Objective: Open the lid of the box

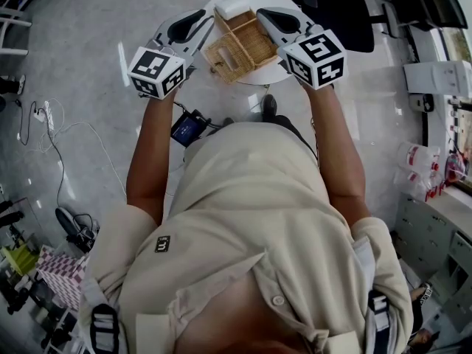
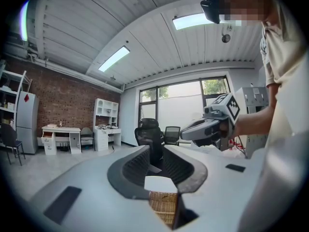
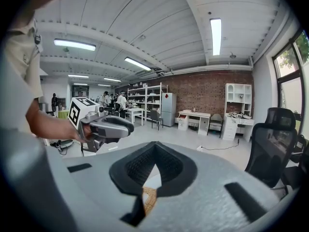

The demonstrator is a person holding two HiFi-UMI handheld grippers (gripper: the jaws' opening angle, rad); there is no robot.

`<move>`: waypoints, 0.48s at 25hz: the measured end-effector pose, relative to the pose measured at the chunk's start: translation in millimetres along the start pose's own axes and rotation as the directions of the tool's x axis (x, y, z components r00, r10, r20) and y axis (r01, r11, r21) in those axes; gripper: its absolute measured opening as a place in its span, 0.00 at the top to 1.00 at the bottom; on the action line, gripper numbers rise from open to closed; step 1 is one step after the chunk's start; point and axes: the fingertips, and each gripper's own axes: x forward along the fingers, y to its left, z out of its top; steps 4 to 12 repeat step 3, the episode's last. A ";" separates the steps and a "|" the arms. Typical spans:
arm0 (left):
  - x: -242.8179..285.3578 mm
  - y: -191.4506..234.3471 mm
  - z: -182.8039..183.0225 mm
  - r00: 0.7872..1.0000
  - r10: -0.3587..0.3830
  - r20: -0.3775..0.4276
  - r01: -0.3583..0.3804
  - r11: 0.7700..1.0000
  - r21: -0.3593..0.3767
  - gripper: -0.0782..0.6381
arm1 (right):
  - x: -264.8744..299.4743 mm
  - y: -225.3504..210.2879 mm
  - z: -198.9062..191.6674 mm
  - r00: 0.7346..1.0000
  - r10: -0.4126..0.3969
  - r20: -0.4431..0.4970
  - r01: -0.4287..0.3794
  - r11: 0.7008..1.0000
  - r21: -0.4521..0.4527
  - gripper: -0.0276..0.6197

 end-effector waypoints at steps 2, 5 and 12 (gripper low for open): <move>-0.2 3.1 -1.0 1.000 0.002 -0.003 -0.002 1.000 -0.002 0.78 | 2.9 -0.3 0.4 1.000 0.002 -0.004 -0.002 1.000 -0.003 0.97; -0.3 4.6 -1.5 1.000 0.003 -0.004 -0.003 1.000 -0.003 0.78 | 4.4 -0.4 0.6 1.000 0.003 -0.006 -0.003 1.000 -0.004 0.97; -0.3 4.6 -1.5 1.000 0.003 -0.004 -0.003 1.000 -0.003 0.78 | 4.4 -0.4 0.6 1.000 0.003 -0.006 -0.003 1.000 -0.004 0.97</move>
